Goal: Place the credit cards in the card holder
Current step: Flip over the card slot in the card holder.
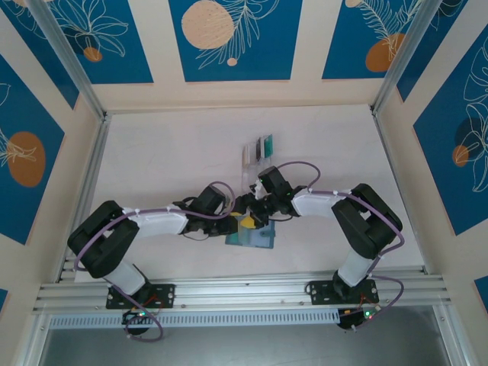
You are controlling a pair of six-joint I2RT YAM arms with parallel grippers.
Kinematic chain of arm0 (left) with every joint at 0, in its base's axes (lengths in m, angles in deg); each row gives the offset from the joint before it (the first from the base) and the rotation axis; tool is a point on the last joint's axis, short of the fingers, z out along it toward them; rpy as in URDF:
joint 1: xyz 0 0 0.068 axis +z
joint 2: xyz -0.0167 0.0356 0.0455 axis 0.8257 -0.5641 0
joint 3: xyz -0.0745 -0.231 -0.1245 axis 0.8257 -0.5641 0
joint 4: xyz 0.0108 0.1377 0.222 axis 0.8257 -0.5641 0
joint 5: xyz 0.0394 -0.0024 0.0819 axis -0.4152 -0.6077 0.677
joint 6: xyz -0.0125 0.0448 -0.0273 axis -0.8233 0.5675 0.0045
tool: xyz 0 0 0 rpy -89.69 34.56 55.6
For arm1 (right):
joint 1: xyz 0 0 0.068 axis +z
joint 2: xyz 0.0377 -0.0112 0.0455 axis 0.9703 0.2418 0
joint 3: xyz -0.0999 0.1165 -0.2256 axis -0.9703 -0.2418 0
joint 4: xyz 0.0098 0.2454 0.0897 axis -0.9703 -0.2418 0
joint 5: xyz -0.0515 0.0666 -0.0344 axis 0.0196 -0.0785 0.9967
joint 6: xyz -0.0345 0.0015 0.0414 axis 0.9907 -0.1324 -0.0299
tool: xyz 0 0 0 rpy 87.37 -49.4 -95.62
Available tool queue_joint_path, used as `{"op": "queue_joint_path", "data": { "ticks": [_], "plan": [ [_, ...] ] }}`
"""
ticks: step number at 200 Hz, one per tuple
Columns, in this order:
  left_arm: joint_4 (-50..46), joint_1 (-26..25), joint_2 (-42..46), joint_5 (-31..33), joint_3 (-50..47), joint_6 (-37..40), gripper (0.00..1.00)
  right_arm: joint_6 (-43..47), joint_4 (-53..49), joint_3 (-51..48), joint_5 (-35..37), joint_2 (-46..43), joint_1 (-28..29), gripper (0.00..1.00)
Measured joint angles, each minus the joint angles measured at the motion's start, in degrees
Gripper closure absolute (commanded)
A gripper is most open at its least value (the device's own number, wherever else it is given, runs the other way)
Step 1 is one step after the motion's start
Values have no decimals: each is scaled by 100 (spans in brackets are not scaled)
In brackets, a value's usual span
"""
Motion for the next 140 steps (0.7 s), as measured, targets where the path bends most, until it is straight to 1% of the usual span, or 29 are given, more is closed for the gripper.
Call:
{"op": "queue_joint_path", "data": {
  "ticks": [29,76,107,125,140],
  "plan": [
    [22,28,0,-57,-11,-4,68,2,24,0,101,2,37,34],
    [-55,37,76,-81,-15,7,62,11,83,107,26,208,35,33],
    [-319,44,278,-55,-70,59,56,57,-2,214,-151,295,79,33],
    [-540,46,391,-13,-74,157,51,74,-22,243,-236,323,111,33],
    [-634,48,457,-13,-74,243,49,96,-46,251,-229,358,116,33]
  ]
}}
